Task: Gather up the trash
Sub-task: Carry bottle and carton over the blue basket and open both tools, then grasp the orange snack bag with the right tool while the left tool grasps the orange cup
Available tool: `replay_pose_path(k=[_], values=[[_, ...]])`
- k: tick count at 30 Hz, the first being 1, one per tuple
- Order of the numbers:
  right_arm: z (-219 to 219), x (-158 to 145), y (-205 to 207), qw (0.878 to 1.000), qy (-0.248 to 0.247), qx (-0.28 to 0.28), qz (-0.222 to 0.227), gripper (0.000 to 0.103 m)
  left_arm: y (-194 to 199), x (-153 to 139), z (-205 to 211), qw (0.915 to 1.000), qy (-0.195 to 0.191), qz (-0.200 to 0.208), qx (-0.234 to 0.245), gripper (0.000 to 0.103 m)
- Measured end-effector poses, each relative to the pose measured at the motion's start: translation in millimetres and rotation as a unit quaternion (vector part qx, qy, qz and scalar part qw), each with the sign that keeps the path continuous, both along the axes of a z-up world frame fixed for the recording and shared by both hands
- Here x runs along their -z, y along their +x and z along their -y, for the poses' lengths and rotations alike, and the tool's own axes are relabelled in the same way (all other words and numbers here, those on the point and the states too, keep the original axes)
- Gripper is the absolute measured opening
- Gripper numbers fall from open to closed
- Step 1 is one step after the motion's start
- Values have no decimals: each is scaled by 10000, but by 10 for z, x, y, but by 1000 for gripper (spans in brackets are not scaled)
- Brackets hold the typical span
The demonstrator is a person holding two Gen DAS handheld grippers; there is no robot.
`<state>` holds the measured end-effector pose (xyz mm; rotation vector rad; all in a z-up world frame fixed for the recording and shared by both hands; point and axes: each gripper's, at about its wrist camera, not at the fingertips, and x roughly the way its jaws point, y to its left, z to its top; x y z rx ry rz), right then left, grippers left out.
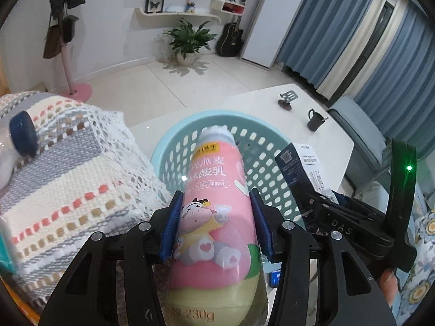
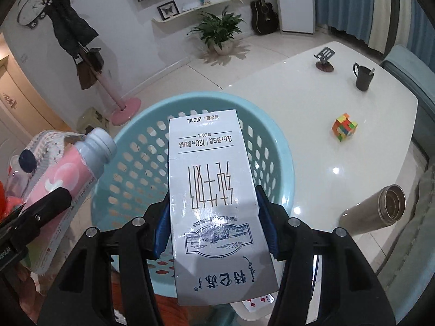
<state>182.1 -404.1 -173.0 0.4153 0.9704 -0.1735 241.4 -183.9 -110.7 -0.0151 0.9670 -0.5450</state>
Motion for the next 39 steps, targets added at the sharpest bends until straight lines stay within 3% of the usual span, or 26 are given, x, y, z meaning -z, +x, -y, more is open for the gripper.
replay_pose_path(k=[4,6,14,24,33,37,39], values=[[31,16,-3,10000,62,51,-18,57,17,-65,5,9999,-82,117,1,64],[30,-30,-19,9999,124,69,58,61,-32,-116,-38,9998,-64,183,23,65],[-196,-284,-101,9996,-39,-151,246,61,-271,-273,-165,9992,-196,339,14,65],[-803,-799,-245,9937,-228,-759,792,61,-717,-662,-723,9950,-454,844,-276,64],[-1778,-1267,-399,9716,-144,-1902,1401,62,-1156,-1137,-1635,9814,-572,1470,-1092,65],[-2253,-1325,-444,9587,-183,-2427,1473,63,-1291,-1295,-2173,9701,-536,1664,-1686,72],[-2503,-1311,-459,9516,-188,-2696,1462,69,-1347,-1339,-2413,9640,-485,1713,-1975,73]])
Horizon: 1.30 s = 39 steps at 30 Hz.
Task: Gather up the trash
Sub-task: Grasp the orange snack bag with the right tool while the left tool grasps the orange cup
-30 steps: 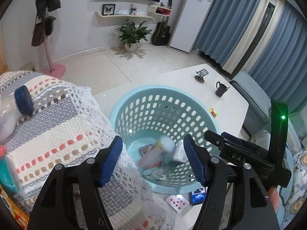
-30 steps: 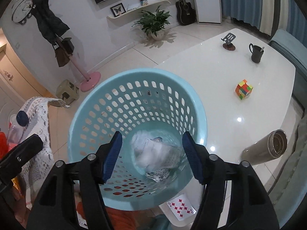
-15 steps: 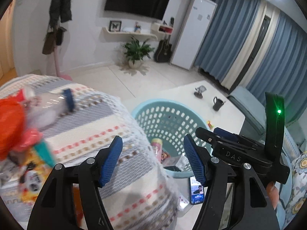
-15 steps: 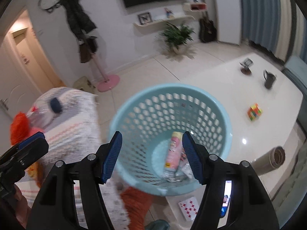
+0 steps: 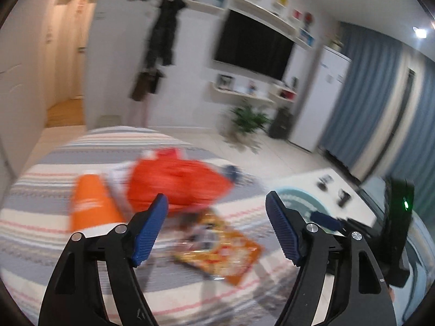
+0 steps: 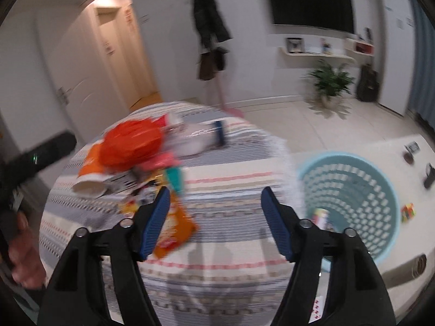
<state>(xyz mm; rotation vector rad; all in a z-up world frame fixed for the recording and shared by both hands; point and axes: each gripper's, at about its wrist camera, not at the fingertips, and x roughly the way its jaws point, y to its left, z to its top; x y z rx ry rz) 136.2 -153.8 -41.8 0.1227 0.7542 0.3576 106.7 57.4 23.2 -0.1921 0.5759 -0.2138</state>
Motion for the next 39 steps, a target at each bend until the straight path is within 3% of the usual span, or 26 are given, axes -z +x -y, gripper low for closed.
replay_pose_path(k=[3,8,10,14,25,31,33,36,37,38,39], values=[[-322,51,-9,9992,-42,-387,-62,70,-41,-8,-408,9989,-67,-89,-454,73],[-645,200,23,9976,-215,-628,-197,85,-60,121,-967,9941,-94,-327,-1030,76],[-724,286,73,9971,-297,-638,-303,90,-28,191,-1122,9927,-34,-432,-1124,85],[-821,434,144,9960,-460,-615,-462,92,80,349,-1334,9902,-90,-692,-1210,86],[-923,583,266,9939,-699,-572,-630,92,532,770,-1453,9837,-474,-1330,-1115,87],[-919,608,309,9938,-724,-497,-686,92,586,904,-1377,9834,-743,-1329,-982,87],[-899,624,336,9937,-692,-461,-747,92,571,918,-1336,9848,-702,-1265,-958,83],[-891,626,358,9937,-685,-474,-757,92,539,929,-1270,9867,-939,-1166,-637,60],[-905,627,353,9933,-712,-505,-754,89,524,923,-1246,9875,-904,-1125,-626,58],[-924,624,348,9931,-751,-526,-733,83,519,925,-1220,9883,-835,-1105,-643,57],[-950,617,325,9928,-802,-568,-684,64,511,923,-1198,9891,-766,-1077,-647,57]])
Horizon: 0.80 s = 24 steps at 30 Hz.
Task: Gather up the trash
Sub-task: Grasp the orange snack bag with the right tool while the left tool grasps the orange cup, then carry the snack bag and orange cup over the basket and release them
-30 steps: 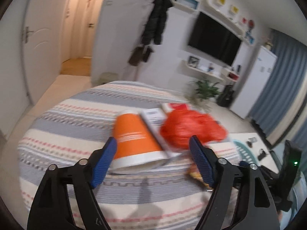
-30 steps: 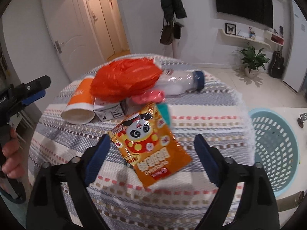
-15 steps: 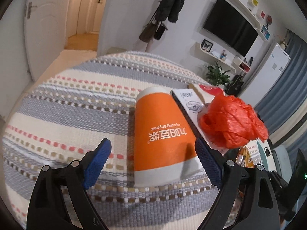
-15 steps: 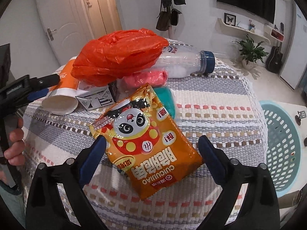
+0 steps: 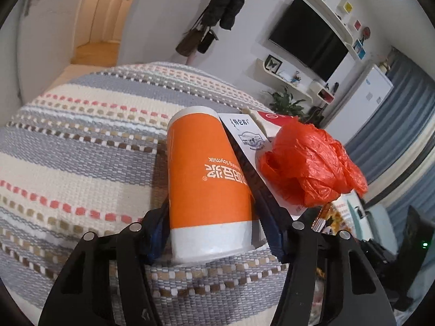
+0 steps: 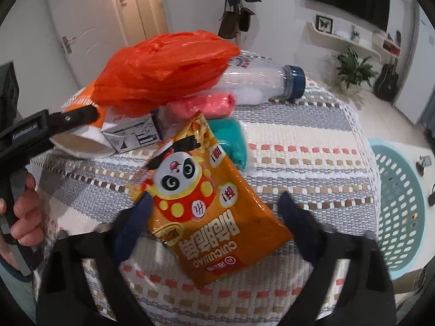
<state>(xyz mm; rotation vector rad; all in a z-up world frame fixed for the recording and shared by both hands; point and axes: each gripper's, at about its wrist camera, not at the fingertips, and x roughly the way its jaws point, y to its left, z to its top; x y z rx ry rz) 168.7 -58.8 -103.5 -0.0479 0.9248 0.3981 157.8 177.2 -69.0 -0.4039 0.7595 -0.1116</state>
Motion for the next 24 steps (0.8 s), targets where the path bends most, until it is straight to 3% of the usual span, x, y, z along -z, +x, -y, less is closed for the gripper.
replay_pose_path(k=[2,3,4,7,14,24], values=[[-29,-15,-42,9999,-14,-86,62,49,-46,-21,26,9999,98,83,5,56],[-25,-34,-76,9998,23,-142,117,31,-68,-34,38,9998,160,120,-3,55],[-14,-51,-106,9996,117,-224,142,23,-96,-56,58,9994,289,167,-38,55],[36,-145,-205,9982,299,-327,413,10,-184,-132,98,9983,493,290,-57,51],[100,-386,-412,9916,682,-481,988,4,-489,-388,276,9945,845,614,-43,49],[312,-856,-569,9827,768,-180,1677,4,-760,-983,591,9866,874,1364,192,49]])
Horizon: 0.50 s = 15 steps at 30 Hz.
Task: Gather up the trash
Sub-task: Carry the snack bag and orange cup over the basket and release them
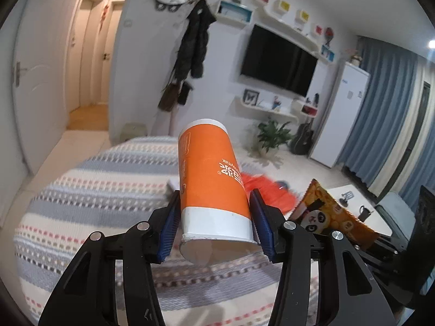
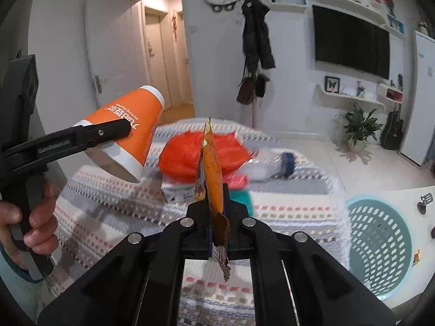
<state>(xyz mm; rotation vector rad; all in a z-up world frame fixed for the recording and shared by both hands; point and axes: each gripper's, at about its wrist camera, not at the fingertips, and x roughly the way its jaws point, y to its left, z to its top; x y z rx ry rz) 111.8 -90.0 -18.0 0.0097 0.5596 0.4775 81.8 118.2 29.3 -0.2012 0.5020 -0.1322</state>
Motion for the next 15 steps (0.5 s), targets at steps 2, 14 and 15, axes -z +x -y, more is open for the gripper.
replay_pose_path(k=[2,14,15], values=[[122,-45,36,9999,64,110,58,4,18,-123,137,9999,32,116,106,49],[1038,-157,183,9942,299,1010,219,4,233,-305,1044,9956,310,318,830,49],[1099,-136,197,9935,305,1076,199,4,266,-291,1098,9951,335,310,878,49]])
